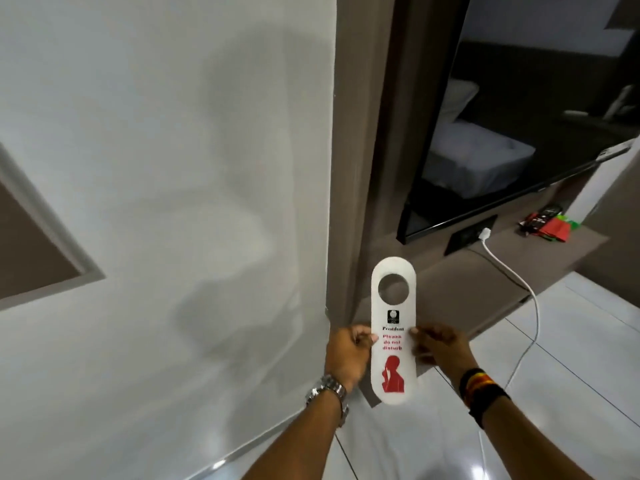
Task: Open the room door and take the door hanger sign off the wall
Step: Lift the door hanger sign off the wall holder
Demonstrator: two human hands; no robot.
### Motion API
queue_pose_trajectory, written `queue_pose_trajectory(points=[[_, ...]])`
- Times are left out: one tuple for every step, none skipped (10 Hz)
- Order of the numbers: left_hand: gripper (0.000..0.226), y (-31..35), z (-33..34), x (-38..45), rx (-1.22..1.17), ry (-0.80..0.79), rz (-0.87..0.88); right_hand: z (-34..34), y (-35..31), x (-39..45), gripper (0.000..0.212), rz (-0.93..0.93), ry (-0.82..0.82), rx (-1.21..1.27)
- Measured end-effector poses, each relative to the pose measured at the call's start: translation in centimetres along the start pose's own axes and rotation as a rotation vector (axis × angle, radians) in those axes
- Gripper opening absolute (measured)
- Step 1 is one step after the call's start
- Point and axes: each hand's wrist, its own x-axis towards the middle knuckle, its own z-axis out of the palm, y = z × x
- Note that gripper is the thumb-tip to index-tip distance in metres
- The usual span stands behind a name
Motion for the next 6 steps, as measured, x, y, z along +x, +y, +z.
queue_pose_trajectory(points=[[0.014, -2.6, 2.5, 1.8, 0.025, 0.05, -0.094, 0.4, 3.5, 2.7, 0.011, 0.11, 0.025, -0.001], [0.012, -3.7, 3.7, 4.2, 0.056, 0.11, -0.172, 1.1, 5.0, 5.9, 0.008, 0.193, 0.049, -0.02], [0.016, -4.2, 4.5, 6.2, 0.039, 0.121, -0.213, 1.6, 6.2, 9.2, 0.005, 0.249, 0.066, -0.062], [0.019, -4.7, 4.8, 6.9, 0.089, 0.118, -0.197, 2.1, 7.0, 11.6, 0.005, 0.278, 0.114, -0.103], [0.019, -5.8, 4.4, 7.1, 0.258, 0.088, -0.091, 2.8, 7.6, 12.5, 0.012, 0.272, 0.116, -0.179], [0.054, -6.1, 3.1, 5.4, 0.543, 0.144, 0.13, 4.1, 7.4, 9.8, 0.018, -0.015, 0.212, -0.504]])
